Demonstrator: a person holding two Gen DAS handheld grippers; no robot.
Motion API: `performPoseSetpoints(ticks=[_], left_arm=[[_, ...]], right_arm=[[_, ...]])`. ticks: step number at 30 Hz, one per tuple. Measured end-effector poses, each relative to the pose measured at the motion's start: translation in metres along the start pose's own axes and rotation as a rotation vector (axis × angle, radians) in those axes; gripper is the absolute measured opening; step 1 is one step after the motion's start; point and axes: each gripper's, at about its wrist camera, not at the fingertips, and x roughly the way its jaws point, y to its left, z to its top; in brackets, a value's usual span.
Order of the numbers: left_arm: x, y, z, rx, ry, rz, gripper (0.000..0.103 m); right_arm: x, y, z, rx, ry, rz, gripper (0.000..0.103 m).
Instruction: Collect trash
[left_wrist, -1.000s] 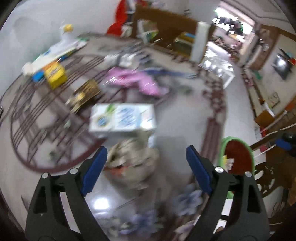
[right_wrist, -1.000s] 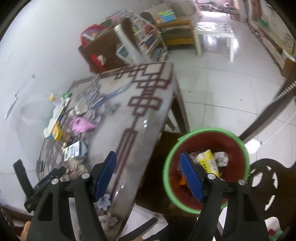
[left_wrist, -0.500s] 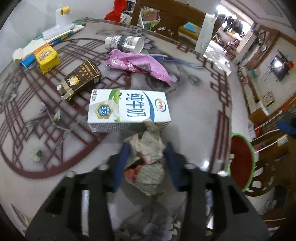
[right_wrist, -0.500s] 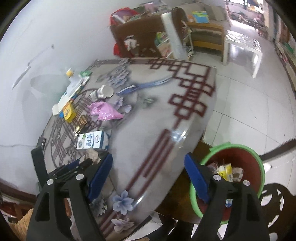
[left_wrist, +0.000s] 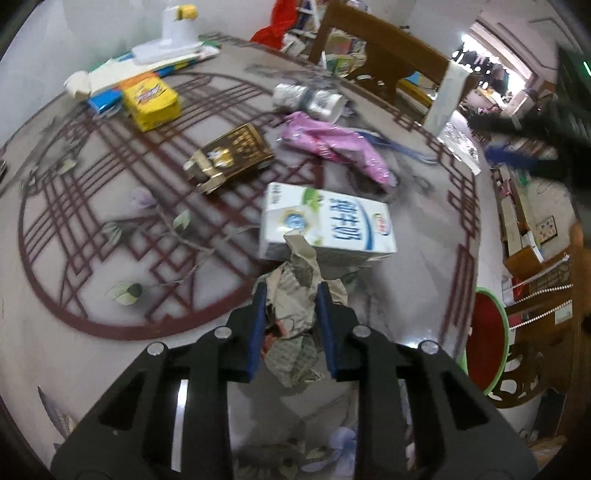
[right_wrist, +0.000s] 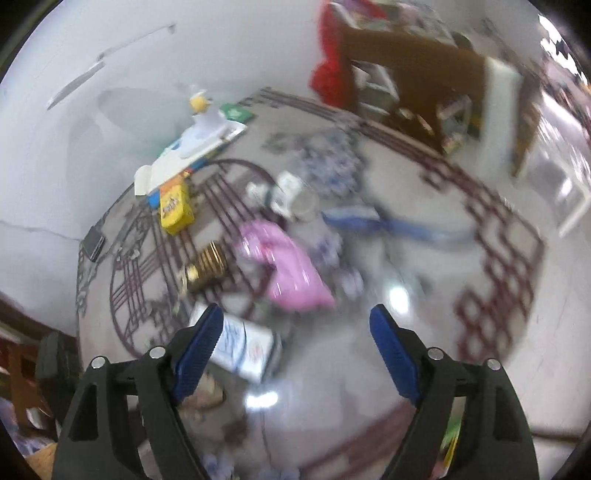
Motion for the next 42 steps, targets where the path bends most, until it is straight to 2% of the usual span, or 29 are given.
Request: performPoseSetpoints(ticks=[5,8,10,13,20,22,24,28,33,37,42], left_arm=[[0.007,0.001,0.004,0.01,-0.002,-0.015,0.037],[0.012,-0.001,0.006,0.019,0.002,-0.025,0.049],[0.017,0.001,0.006,0.003,0.011,-0.043,0.063],[0.023,0.004,0.003,-0.044,0.033,-0.087,0.073],[0.039,0.009,0.002,-0.086,0.077,-0.111,0.074],[0.041,0.011,0.003,-0.092,0.081,-0.107,0.074],[0.04,0.014,0.004,-0.098,0.076,-0.101,0.073],[0.038,0.013,0.004,-0.098,0.071,-0.109,0.059],[0.033,0.004,0.003,-0.056,0.067,-0.1,0.052],[0.023,-0.001,0.0,-0.077,0.04,-0.119,0.051],[-0.011,-0.008,0.008,-0.05,-0.057,-0.1,0.051]], right_arm=[[0.06,0.009,0.055,-0.096,0.039,-0.001,0.08],[0.096,0.011,0.079,-0.151,0.075,0.006,0.08],[0.118,0.012,0.092,-0.18,0.102,0.002,0.08],[0.153,0.01,0.107,-0.199,0.162,0.005,0.084],[0.212,0.001,0.115,-0.172,0.276,0.048,0.082],[0.207,0.001,0.114,-0.163,0.229,0.052,0.068],[0.196,0.003,0.111,-0.158,0.181,0.061,0.068],[0.167,0.011,0.105,-0.186,0.127,0.069,0.068],[0.114,0.023,0.084,-0.214,0.07,0.075,0.068],[0.078,0.028,0.053,-0.192,0.053,0.088,0.068],[0.03,0.023,0.008,-0.119,0.036,0.091,0.068]])
